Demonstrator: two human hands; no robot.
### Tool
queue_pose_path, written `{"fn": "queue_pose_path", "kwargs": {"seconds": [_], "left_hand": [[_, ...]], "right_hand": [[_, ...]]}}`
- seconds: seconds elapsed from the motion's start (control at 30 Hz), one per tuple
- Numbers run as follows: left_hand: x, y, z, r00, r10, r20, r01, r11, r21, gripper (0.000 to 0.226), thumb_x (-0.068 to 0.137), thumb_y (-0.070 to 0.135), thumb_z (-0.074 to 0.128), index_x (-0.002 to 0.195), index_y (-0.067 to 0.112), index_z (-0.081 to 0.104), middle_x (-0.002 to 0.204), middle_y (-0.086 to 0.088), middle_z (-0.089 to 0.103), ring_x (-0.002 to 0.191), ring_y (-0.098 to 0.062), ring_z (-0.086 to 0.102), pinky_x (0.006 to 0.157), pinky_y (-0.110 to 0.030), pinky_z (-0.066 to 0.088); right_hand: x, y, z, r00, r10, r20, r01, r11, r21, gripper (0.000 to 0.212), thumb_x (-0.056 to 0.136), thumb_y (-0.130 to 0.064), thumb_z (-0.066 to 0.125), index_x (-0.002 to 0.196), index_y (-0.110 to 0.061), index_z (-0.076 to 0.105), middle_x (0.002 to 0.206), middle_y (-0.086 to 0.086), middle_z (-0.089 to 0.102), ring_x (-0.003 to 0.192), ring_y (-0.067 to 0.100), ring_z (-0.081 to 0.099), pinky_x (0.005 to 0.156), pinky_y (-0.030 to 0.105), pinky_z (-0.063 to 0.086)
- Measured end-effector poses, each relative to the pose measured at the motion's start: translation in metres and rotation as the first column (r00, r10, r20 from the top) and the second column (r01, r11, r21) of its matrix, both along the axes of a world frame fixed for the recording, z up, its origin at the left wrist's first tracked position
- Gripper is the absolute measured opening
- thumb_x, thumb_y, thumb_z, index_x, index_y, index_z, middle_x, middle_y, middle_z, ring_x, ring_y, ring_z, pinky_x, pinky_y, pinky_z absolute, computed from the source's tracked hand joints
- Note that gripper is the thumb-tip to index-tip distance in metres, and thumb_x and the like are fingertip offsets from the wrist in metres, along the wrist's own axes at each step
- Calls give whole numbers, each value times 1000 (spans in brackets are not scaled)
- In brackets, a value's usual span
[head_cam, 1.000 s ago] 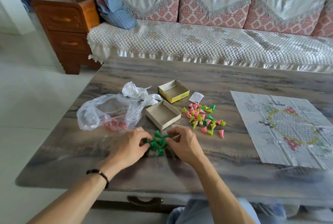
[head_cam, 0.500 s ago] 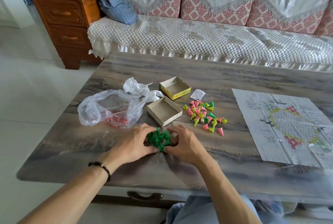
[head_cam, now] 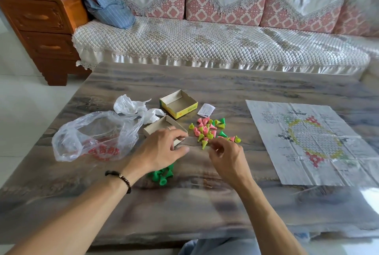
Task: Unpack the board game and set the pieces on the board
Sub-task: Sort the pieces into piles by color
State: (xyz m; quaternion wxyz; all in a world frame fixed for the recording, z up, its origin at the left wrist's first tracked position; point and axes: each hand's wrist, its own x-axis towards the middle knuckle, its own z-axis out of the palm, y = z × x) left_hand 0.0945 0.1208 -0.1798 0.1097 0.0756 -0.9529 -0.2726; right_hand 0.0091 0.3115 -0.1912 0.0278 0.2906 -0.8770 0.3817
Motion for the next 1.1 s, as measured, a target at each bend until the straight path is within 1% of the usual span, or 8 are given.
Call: {"fn": "queue_pose_path", "kwargs": {"seconds": [0.2,0.4,0.53,0.63,0.83,0.93,1.03,1.1], "left_hand": [[-61,22,3,998,-44,-36,43,998,-36,29,87,36,64,114,25,67,92,7,62,81,-11,59,74,-32,50],[-125,29,3,1000,-16,-3,16,996,-85,25,91,24,59,114,22,68,106,0,64,95,-20,61,78,-30,48],[-154,33,-1,997,-9,72,19,989,-144,27,91,23,60,118,21,67,111,-3,64,105,-22,59,78,-29,43],[-165,34,-7,994,11,110,12,977,-211,20,89,25,64,107,25,72,112,-2,67,108,-23,59,80,-30,46],[-166,37,-9,998,2,55,7,985,-174,10,85,22,68,91,25,75,103,-1,69,99,-21,63,75,-31,50],[-162,32,-9,1000,0,15,0,999,-46,8,82,25,72,76,25,68,79,5,66,83,-20,63,70,-33,51],[-157,25,-6,999,22,-41,-22,1000,-12,16,82,26,72,69,25,62,65,12,61,69,-17,61,64,-32,49],[-152,22,-5,998,28,-61,-29,1000,-11,16,83,26,72,70,23,63,64,11,61,66,-17,59,64,-33,48]], "right_hand": [[-55,18,-3,992,-117,-40,118,993,30,15,78,-7,62,84,-15,72,80,0,72,72,19,64,68,38,53],[-103,4,-4,999,51,4,-50,969,242,30,89,-9,53,104,-25,74,97,-1,65,85,20,61,71,33,49],[-123,-5,-7,981,170,96,-193,914,357,31,85,-15,56,105,-33,73,99,0,64,89,20,60,76,36,50],[-132,-4,-7,980,169,102,-196,900,390,27,81,-14,59,100,-26,74,99,1,65,91,20,58,75,30,47],[-145,4,-11,993,2,122,-29,974,225,8,80,-11,61,84,-14,67,81,-2,65,77,16,58,64,26,44],[-155,2,-8,997,-59,49,51,985,163,23,82,-10,60,103,-14,68,92,1,66,84,19,60,74,28,47],[-159,-10,-4,996,67,56,-81,953,291,46,87,-9,55,131,-24,55,109,5,60,99,22,58,83,31,45],[-159,-18,-5,994,108,32,-112,915,388,41,89,-10,54,128,-22,59,115,8,60,106,26,56,86,37,47]]}}
